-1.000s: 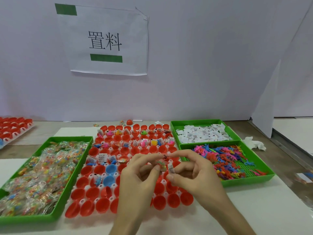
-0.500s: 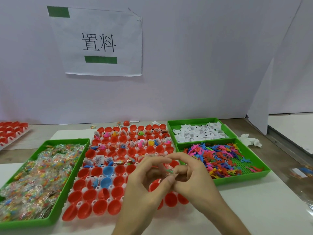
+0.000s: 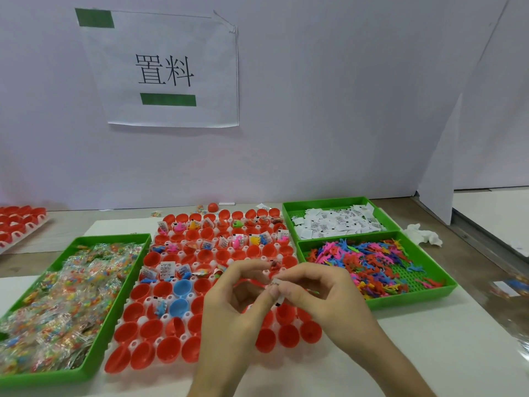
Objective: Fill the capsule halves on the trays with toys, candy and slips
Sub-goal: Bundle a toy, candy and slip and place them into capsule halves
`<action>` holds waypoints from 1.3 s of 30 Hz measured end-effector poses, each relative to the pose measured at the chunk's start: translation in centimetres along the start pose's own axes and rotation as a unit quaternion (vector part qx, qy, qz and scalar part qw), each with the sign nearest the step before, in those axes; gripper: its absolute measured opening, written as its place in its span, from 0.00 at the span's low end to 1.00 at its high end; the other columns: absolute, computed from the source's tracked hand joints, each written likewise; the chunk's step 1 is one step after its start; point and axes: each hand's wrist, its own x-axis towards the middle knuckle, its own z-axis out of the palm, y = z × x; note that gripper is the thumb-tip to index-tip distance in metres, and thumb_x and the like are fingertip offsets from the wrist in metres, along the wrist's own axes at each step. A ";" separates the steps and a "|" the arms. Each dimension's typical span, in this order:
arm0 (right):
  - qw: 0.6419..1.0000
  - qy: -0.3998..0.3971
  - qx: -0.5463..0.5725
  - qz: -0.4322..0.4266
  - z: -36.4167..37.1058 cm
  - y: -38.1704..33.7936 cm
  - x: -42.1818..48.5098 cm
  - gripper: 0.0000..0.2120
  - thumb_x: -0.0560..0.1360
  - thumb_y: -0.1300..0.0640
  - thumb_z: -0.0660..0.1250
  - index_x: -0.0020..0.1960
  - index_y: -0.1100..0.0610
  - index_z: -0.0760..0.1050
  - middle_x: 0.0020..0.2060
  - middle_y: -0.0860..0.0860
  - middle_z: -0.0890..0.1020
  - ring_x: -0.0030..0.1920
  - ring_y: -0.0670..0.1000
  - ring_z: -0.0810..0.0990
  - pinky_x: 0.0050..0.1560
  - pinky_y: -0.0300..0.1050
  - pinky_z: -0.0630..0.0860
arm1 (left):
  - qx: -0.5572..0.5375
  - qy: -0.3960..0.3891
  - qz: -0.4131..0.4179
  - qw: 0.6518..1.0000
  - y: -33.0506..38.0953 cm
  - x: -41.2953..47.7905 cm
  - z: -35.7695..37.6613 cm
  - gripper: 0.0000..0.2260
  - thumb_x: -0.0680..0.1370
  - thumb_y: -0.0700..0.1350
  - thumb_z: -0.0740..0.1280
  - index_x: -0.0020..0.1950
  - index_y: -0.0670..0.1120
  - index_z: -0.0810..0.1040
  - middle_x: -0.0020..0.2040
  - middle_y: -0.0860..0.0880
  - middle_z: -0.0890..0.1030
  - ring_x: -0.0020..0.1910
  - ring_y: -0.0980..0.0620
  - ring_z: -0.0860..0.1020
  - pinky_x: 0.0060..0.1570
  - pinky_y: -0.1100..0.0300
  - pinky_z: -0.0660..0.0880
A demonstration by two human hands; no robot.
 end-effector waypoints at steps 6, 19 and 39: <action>0.999 0.035 0.016 -0.010 0.6 0.1 -0.1 0.07 0.77 0.59 0.71 0.48 0.48 0.86 0.40 0.50 0.87 0.42 0.51 0.86 0.44 0.39 0.81 | -0.036 0.015 -0.056 0.998 -0.2 0.1 0.1 0.09 0.66 0.52 0.75 0.45 0.58 0.86 0.40 0.48 0.84 0.41 0.50 0.84 0.42 0.62 0.82; 0.996 0.080 -0.007 -0.049 0.7 0.2 -0.3 0.07 0.74 0.62 0.74 0.43 0.51 0.84 0.38 0.50 0.86 0.41 0.50 0.85 0.42 0.41 0.81 | -0.042 0.019 -0.087 0.995 0.2 0.2 0.2 0.08 0.65 0.53 0.75 0.43 0.58 0.87 0.40 0.52 0.87 0.42 0.57 0.85 0.40 0.71 0.78; 0.918 0.276 -0.284 -0.017 -5.9 3.2 1.4 0.06 0.76 0.59 0.72 0.47 0.48 0.82 0.43 0.43 0.83 0.45 0.43 0.81 0.47 0.35 0.75 | -0.048 -0.015 -0.134 0.990 0.3 0.4 -0.2 0.08 0.64 0.54 0.73 0.40 0.54 0.88 0.39 0.49 0.86 0.37 0.55 0.83 0.41 0.68 0.78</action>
